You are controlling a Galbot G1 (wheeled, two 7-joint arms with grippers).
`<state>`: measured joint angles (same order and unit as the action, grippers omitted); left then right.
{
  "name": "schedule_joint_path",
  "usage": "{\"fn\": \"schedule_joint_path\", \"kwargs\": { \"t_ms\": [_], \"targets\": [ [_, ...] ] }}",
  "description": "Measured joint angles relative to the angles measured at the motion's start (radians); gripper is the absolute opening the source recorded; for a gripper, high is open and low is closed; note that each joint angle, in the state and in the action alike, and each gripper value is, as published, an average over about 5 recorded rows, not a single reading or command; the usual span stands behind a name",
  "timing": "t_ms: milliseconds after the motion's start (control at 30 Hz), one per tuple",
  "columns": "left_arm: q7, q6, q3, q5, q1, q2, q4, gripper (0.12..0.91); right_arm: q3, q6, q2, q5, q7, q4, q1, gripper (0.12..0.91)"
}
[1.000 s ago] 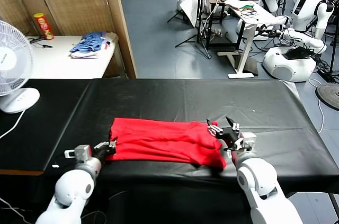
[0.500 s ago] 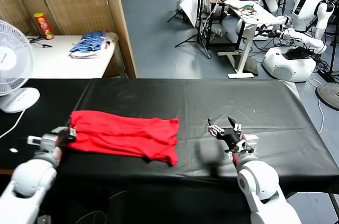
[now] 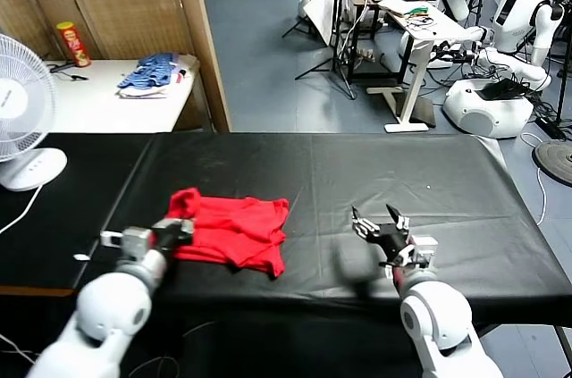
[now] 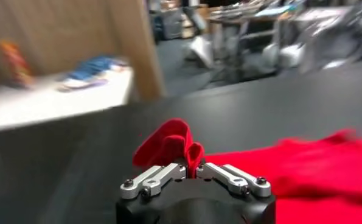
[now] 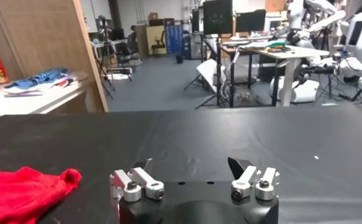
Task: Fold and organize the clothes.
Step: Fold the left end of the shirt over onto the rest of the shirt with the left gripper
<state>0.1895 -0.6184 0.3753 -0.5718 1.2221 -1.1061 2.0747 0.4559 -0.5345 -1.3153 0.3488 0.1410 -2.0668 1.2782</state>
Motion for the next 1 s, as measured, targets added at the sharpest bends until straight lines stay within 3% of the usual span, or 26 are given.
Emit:
{"fn": "schedule_joint_path", "kwargs": {
  "t_ms": [233, 500, 600, 733, 867, 1000],
  "targets": [
    [-0.001, 0.007, -0.074, 0.012, -0.019, -0.09, -0.005, 0.162, -0.003, -0.001, -0.003, -0.007, -0.001, 0.007, -0.001, 0.798],
    [-0.014, 0.038, -0.098, 0.04, -0.011, -0.136, -0.029, 0.168, -0.017, -0.002, -0.017, -0.019, -0.005, 0.022, -0.006, 0.798],
    [-0.03, 0.053, -0.108, 0.043, -0.015, -0.156, -0.043, 0.254, -0.018, -0.002, -0.017, -0.02, -0.007, 0.025, -0.006, 0.798],
    [-0.046, 0.062, -0.131, 0.039, -0.019, -0.202, -0.064, 0.478, -0.025, -0.002, -0.011, -0.02, -0.018, 0.026, -0.008, 0.798],
    [-0.059, 0.069, -0.162, 0.059, -0.012, -0.254, -0.068, 0.689, -0.039, 0.007, 0.006, -0.015, -0.063, 0.026, -0.019, 0.798],
    [-0.077, 0.093, -0.17, 0.122, -0.015, -0.262, -0.044, 0.786, -0.064, 0.023, 0.033, -0.01, -0.122, 0.038, -0.04, 0.798]
  ]
}}
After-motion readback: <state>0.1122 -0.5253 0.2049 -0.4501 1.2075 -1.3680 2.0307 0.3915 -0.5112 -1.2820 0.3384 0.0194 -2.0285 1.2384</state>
